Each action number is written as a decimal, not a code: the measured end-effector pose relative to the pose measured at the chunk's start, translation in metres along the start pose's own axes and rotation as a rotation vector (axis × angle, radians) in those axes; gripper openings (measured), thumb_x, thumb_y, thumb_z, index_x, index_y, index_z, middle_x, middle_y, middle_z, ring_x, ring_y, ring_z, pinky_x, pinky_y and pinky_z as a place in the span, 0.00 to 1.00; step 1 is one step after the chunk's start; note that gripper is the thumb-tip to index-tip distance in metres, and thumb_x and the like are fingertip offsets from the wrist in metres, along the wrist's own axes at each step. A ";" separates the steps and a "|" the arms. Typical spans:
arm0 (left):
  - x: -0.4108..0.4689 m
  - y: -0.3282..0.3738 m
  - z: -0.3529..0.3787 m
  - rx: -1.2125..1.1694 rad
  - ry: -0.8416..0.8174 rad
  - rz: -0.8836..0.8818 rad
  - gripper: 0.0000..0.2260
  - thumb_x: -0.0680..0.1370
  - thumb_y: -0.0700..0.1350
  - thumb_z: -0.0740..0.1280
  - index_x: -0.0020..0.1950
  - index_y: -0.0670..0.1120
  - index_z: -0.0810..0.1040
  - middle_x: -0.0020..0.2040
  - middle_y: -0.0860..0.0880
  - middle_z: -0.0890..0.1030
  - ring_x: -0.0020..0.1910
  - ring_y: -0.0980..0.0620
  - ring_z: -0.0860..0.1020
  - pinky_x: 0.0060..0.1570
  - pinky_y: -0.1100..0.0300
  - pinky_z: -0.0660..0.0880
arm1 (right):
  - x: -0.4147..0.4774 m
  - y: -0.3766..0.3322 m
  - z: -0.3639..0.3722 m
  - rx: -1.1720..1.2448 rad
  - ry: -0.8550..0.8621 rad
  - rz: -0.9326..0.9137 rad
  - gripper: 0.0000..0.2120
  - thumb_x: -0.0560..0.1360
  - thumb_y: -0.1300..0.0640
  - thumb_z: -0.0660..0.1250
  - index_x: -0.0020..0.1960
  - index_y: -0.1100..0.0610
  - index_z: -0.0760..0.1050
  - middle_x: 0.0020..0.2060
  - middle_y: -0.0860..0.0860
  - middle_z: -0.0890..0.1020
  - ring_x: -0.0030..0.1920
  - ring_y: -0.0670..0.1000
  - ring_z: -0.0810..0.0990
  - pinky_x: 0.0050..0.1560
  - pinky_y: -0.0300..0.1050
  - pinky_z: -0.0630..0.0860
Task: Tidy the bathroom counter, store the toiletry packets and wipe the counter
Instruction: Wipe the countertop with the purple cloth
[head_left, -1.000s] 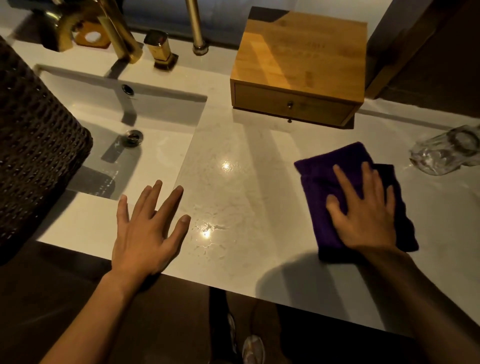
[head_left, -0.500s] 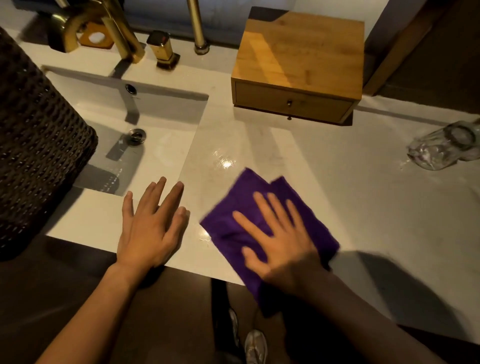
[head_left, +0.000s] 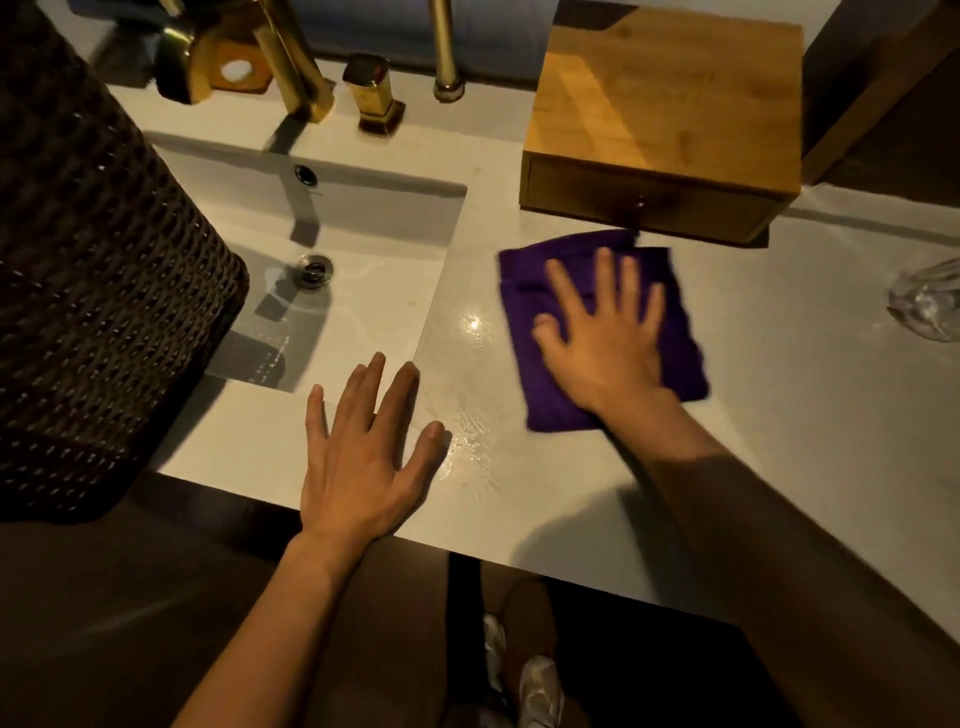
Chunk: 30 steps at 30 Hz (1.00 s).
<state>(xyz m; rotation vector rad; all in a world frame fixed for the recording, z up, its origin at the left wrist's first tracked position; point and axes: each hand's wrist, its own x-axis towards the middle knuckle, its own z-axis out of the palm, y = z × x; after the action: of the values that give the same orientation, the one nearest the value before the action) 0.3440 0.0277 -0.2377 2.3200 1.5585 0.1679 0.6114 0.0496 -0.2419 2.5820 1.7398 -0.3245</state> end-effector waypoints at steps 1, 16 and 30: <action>0.000 -0.001 0.000 -0.004 0.004 0.007 0.34 0.79 0.70 0.43 0.81 0.56 0.58 0.83 0.49 0.55 0.82 0.52 0.53 0.79 0.39 0.43 | -0.003 -0.024 0.001 -0.013 -0.012 -0.096 0.32 0.77 0.36 0.47 0.80 0.40 0.47 0.81 0.57 0.48 0.80 0.62 0.44 0.76 0.68 0.43; -0.002 -0.005 -0.001 -0.002 -0.053 0.064 0.35 0.77 0.73 0.45 0.81 0.58 0.59 0.84 0.49 0.53 0.83 0.50 0.52 0.79 0.37 0.44 | -0.144 0.148 0.004 0.005 -0.018 0.109 0.33 0.76 0.33 0.46 0.79 0.39 0.52 0.81 0.56 0.49 0.80 0.59 0.47 0.77 0.66 0.47; -0.006 -0.009 -0.004 -0.058 -0.002 0.184 0.35 0.79 0.70 0.48 0.81 0.51 0.61 0.83 0.44 0.57 0.81 0.44 0.57 0.77 0.36 0.55 | -0.144 -0.045 0.024 0.051 -0.112 -0.398 0.32 0.78 0.33 0.50 0.79 0.36 0.44 0.81 0.52 0.39 0.80 0.56 0.35 0.77 0.64 0.38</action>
<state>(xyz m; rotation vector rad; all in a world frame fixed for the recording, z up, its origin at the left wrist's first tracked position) 0.3331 0.0260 -0.2367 2.4144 1.3197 0.2524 0.5141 -0.0676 -0.2350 2.1788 2.2183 -0.5122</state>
